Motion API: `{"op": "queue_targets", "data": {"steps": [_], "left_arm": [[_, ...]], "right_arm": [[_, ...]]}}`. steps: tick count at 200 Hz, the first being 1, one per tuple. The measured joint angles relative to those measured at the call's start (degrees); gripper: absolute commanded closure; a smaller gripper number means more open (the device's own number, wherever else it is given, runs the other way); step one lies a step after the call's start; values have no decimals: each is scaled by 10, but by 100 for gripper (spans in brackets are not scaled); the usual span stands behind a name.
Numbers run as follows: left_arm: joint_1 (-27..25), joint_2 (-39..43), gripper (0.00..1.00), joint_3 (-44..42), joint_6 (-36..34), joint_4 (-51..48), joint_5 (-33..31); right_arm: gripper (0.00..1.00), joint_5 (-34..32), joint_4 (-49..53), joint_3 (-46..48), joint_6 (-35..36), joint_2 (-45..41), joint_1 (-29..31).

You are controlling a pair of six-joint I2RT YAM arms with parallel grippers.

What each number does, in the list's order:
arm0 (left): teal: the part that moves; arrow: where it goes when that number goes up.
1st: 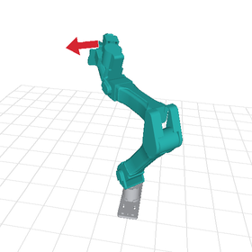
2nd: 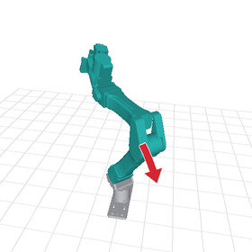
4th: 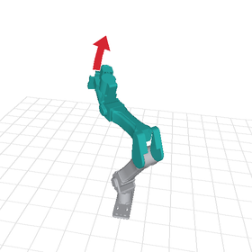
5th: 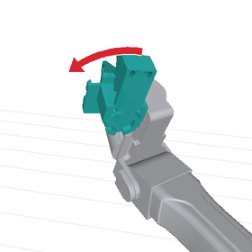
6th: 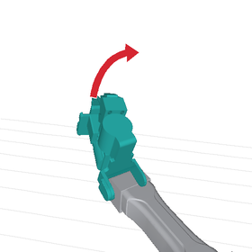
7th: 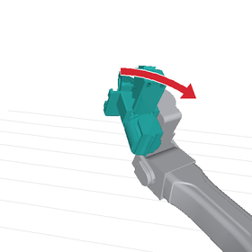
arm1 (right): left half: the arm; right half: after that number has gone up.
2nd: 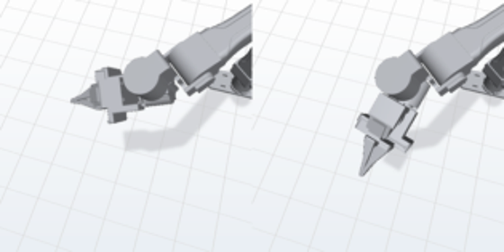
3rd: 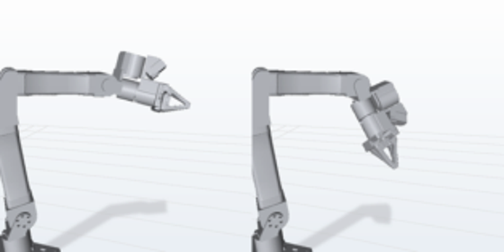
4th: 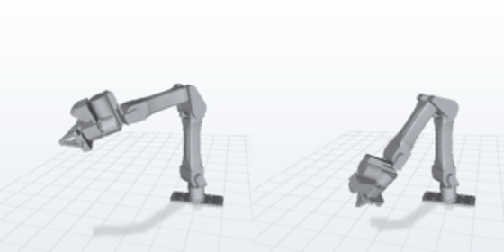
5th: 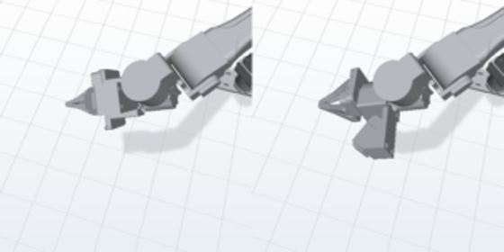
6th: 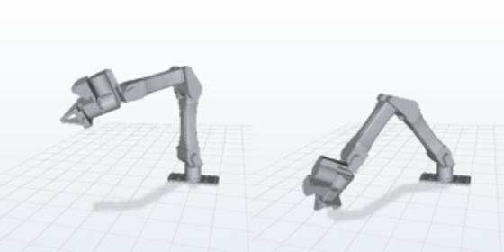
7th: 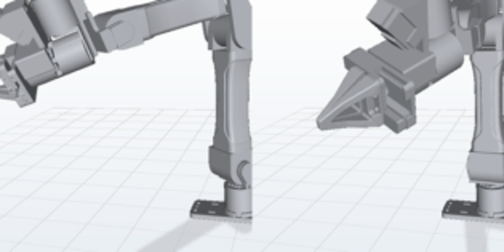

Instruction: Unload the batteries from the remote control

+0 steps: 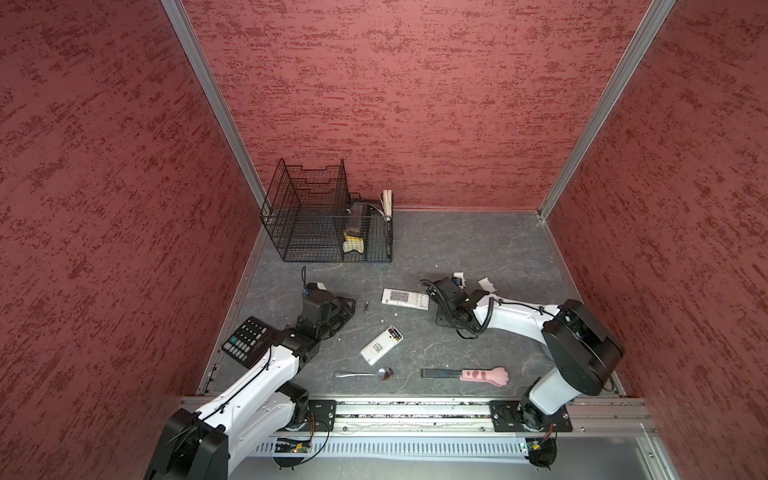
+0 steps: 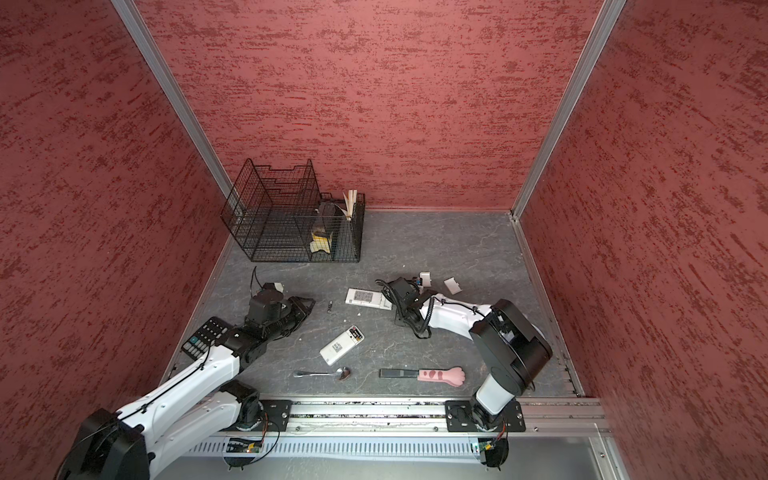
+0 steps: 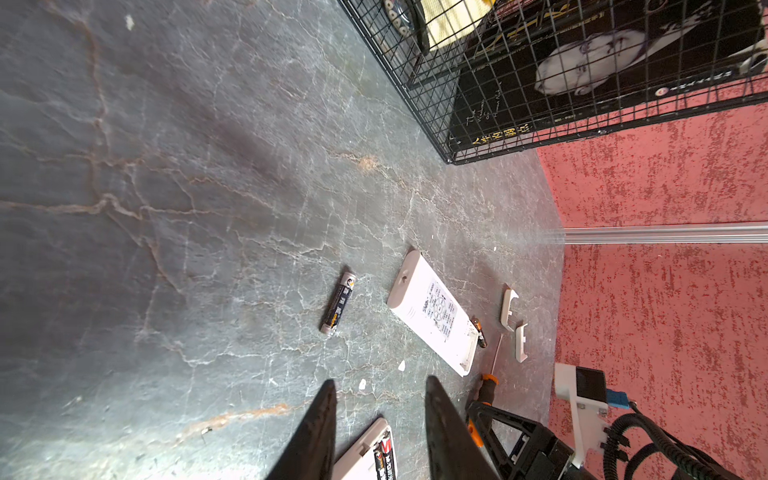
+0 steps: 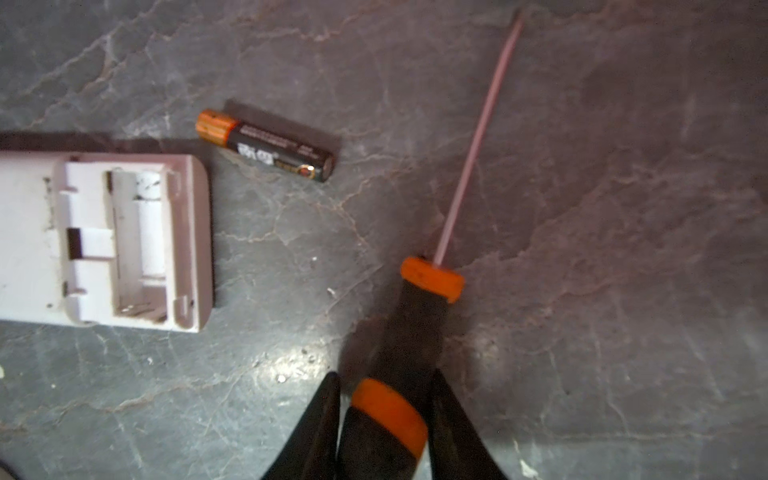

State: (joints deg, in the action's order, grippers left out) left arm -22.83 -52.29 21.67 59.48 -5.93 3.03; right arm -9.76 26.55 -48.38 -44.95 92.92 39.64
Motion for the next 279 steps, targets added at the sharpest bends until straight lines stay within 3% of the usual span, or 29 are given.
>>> {"op": "queue_targets", "data": {"steps": [57,105,182,279], "left_arm": [[-3,-19,58,24,-11,-5,16],[-12,-47,58,51,-14,31,51],[-56,-165,56,74,-5,172,120],[-146,-264,53,144,1,291,135]], "right_arm": [[95,24,31,43,7,-84,0],[100,109,12,69,96,-225,-1],[100,216,-45,67,198,-228,13],[100,240,-64,36,212,-221,37]]}}
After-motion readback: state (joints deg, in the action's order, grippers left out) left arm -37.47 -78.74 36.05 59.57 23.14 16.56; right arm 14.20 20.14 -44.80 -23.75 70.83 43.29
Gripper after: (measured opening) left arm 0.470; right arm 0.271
